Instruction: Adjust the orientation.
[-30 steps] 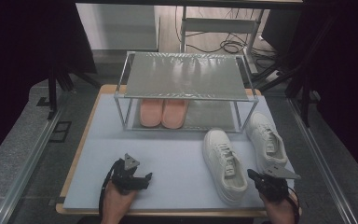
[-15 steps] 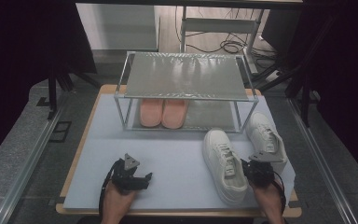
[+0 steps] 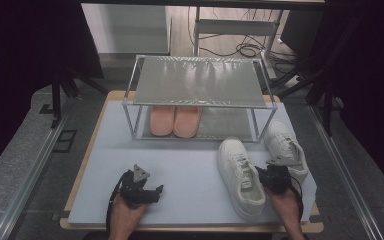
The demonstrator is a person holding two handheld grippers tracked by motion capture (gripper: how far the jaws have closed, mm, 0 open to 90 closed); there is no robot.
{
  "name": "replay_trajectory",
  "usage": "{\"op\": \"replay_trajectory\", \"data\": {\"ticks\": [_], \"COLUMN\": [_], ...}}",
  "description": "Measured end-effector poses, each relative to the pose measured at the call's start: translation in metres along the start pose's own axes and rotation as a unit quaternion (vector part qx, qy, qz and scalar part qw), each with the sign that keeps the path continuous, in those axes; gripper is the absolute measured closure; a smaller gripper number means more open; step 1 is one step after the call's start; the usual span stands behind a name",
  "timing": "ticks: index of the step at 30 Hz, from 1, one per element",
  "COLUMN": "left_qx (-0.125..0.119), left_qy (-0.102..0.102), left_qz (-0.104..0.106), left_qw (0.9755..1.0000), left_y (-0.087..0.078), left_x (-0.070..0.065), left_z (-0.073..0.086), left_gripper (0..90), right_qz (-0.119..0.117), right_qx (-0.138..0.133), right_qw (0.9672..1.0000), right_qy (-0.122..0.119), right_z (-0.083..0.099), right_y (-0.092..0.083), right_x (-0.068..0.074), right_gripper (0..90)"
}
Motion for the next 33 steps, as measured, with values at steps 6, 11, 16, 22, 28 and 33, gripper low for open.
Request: {"op": "replay_trajectory", "data": {"ticks": [6, 11, 16, 22, 28, 33], "left_qx": [0.000, 0.000, 0.000, 0.000, 0.000, 0.000], "left_qy": [0.000, 0.000, 0.000, -0.001, 0.000, 0.000], "left_qz": [0.001, 0.000, 0.000, 0.000, 0.000, 0.000], "left_qw": [1.0000, 1.0000, 1.0000, 1.0000, 1.0000, 1.0000], "left_y": [0.000, 0.000, 0.000, 0.000, 0.000, 0.000], "left_x": [0.000, 0.000, 0.000, 0.000, 0.000, 0.000], "left_z": [0.000, 0.000, 0.000, 0.000, 0.000, 0.000], "left_gripper": [13.5, 13.5, 13.5, 13.5, 13.5, 13.5], "right_qz": [-0.020, -0.036, -0.051, -0.066, -0.082, -0.093], "right_qx": [0.000, -0.003, -0.003, -0.002, 0.000, 0.003], "right_qw": [0.9998, 0.9993, 0.9987, 0.9977, 0.9962, 0.9949], "right_qy": [0.006, 0.004, -0.005, -0.016, -0.029, -0.039], "right_z": [-0.001, -0.003, -0.006, -0.010, -0.016, -0.021], "right_y": [0.003, 0.007, 0.012, 0.018, 0.025, 0.031], "right_x": [0.002, 0.010, 0.020, 0.035, 0.049, 0.061], "right_gripper": [90.0, 90.0, 90.0, 90.0, 90.0, 90.0]}}
Point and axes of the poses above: each handheld gripper's, and its own axes: y roughly forward along the jaws, z roughly out of its underside, x roughly to its left, the point moved 7 cm from there along y, roughly forward along the jaws, and after that the axes turned 5 degrees about z, right-handed, at the moved point
